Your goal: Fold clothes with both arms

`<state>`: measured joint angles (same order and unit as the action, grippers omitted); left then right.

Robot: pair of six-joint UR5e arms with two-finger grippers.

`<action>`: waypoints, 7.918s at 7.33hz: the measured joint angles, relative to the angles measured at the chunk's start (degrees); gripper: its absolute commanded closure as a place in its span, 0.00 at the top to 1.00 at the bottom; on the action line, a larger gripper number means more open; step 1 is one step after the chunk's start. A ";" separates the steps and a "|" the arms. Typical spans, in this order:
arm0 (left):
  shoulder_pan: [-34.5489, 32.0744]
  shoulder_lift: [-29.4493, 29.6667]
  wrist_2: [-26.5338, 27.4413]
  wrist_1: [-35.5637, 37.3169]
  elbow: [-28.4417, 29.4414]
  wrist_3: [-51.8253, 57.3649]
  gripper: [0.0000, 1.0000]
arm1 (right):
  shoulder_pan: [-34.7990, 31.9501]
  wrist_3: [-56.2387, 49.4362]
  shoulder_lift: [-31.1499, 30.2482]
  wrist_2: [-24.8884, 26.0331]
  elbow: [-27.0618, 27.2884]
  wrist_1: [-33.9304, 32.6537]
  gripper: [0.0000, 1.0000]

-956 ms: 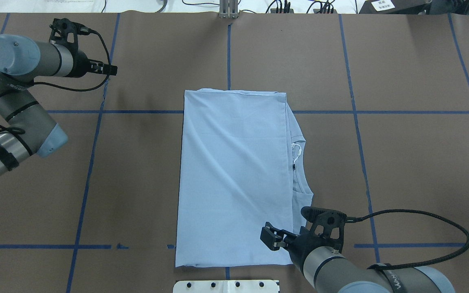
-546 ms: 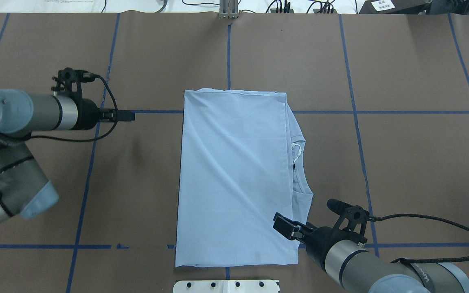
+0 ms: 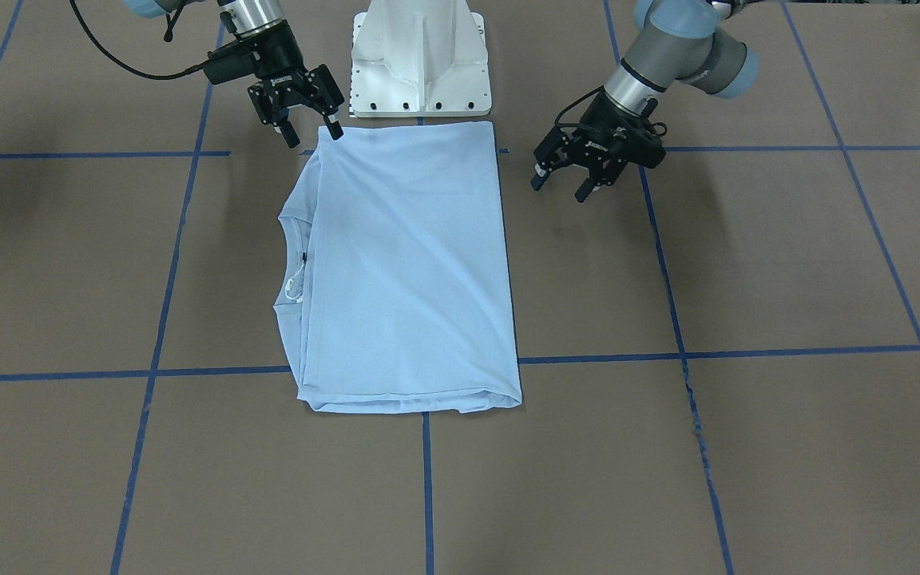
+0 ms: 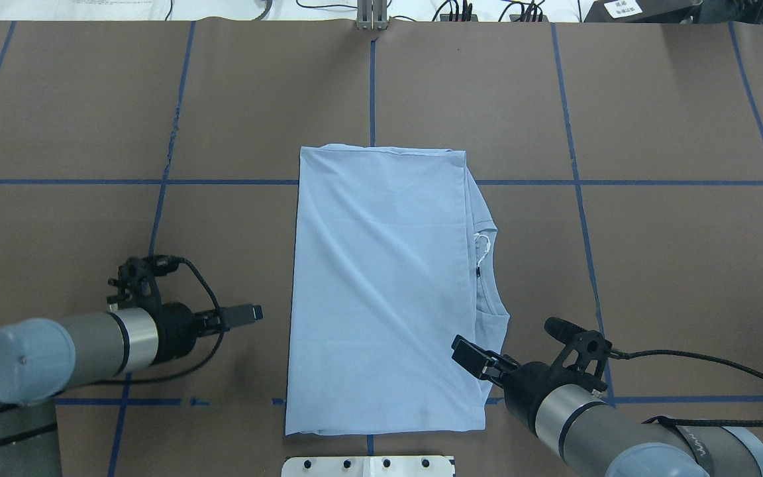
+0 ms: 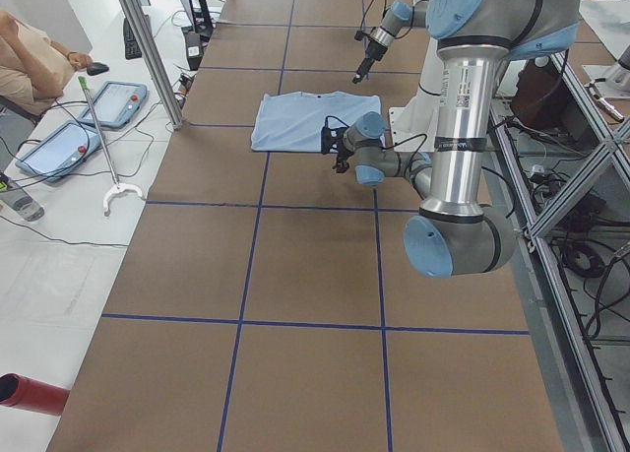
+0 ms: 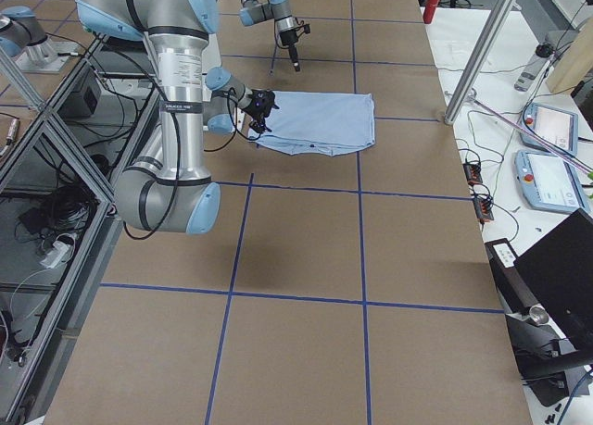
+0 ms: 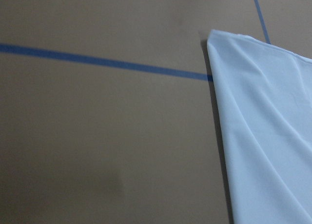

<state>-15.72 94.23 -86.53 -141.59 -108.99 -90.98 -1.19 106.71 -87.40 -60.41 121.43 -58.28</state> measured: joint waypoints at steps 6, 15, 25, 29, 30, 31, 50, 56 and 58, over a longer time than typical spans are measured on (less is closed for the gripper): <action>16.50 1.59 16.09 0.09 -0.76 -21.20 0.73 | -0.04 1.48 0.32 0.71 -0.93 0.10 1.00; 20.51 4.79 18.24 1.76 1.41 -21.87 0.59 | 0.12 1.57 0.54 1.30 -1.55 0.10 1.00; 20.03 5.23 18.23 1.70 1.43 -21.81 0.00 | 0.21 2.34 0.74 1.37 -2.16 0.19 1.00; 20.10 5.22 18.23 1.67 1.33 -21.41 0.00 | 0.77 11.85 2.58 1.99 -3.76 -8.69 0.97; 20.10 5.22 18.24 1.67 1.37 -21.37 0.00 | 1.10 14.09 4.04 1.89 -3.71 -13.21 0.95; 20.14 5.21 18.23 1.67 1.44 -21.37 0.00 | 1.44 16.18 5.51 1.75 -3.75 -17.03 0.95; 19.52 3.13 16.79 1.98 -3.79 -19.26 0.00 | 4.66 18.69 10.06 4.07 -2.67 -23.56 0.00; 16.39 2.24 8.59 28.97 -32.78 -17.24 0.00 | 6.18 18.12 10.09 3.26 15.00 -36.57 0.00; 9.89 9.72 5.78 37.02 -29.99 -13.06 0.00 | 1.94 15.54 13.21 1.29 10.73 -37.18 0.00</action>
<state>-5.83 103.95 -80.74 -104.58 -138.98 -104.04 0.75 122.25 -74.19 -59.12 132.15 -95.47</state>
